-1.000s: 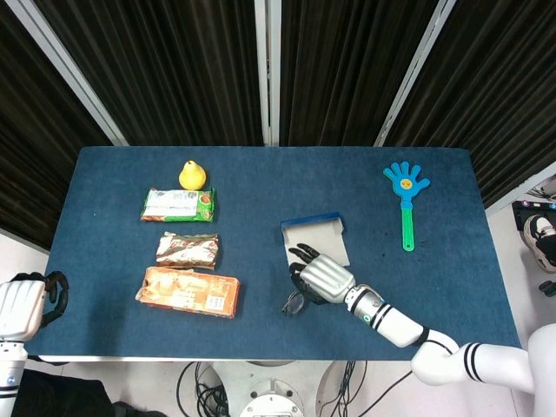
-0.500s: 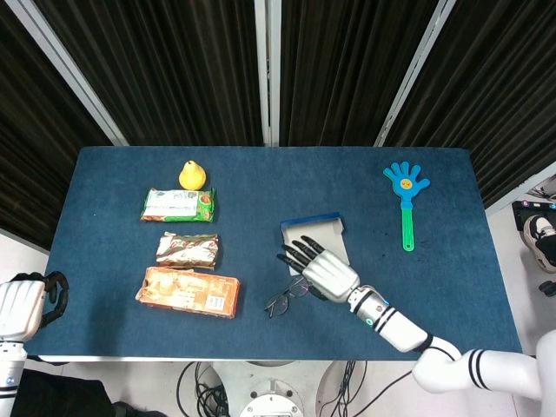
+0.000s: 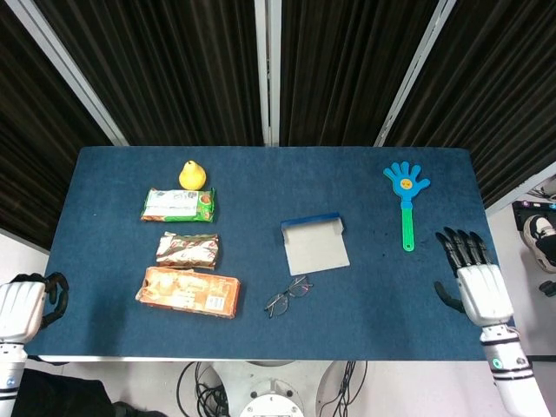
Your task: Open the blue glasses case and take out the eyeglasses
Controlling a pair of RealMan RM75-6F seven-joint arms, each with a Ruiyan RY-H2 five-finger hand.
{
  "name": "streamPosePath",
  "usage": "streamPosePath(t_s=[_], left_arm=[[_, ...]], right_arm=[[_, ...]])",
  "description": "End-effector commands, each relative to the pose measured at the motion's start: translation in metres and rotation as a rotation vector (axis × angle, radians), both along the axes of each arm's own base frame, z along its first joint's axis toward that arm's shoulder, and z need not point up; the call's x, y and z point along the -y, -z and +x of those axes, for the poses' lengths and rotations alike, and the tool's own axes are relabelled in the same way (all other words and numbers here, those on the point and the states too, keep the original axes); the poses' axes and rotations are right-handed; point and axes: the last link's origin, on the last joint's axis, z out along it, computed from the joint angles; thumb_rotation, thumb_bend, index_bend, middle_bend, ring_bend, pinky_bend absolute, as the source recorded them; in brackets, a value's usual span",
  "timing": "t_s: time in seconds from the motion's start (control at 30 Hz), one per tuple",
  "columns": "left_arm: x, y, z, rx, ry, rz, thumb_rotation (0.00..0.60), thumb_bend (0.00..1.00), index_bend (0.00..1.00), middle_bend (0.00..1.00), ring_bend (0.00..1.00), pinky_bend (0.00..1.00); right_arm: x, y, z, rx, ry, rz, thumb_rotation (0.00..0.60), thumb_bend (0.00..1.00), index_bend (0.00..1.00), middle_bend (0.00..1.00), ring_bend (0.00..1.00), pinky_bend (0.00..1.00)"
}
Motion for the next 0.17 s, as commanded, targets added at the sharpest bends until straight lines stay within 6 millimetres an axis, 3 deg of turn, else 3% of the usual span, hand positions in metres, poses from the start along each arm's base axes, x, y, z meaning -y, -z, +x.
streamPosePath(t_s=[0.03, 0.17], left_arm=[[0.0, 0.0, 0.0001, -0.001, 0.0, 0.001, 0.6, 0.36, 0.71, 0.68, 0.52, 0.47], [0.0, 0.0001, 0.0001, -0.002, 0.0, 0.002, 0.6, 0.36, 0.71, 0.68, 0.52, 0.47]], right_arm=[[-0.0316, -0.0196, -0.0197, 0.03, 0.058, -0.01, 0.6, 0.26, 0.0, 0.06, 0.0, 0.0], [-0.0389, -0.0253, -0.0274, 0.043, 0.073, -0.016, 0.6, 0.26, 0.0, 0.06, 0.0, 0.0]])
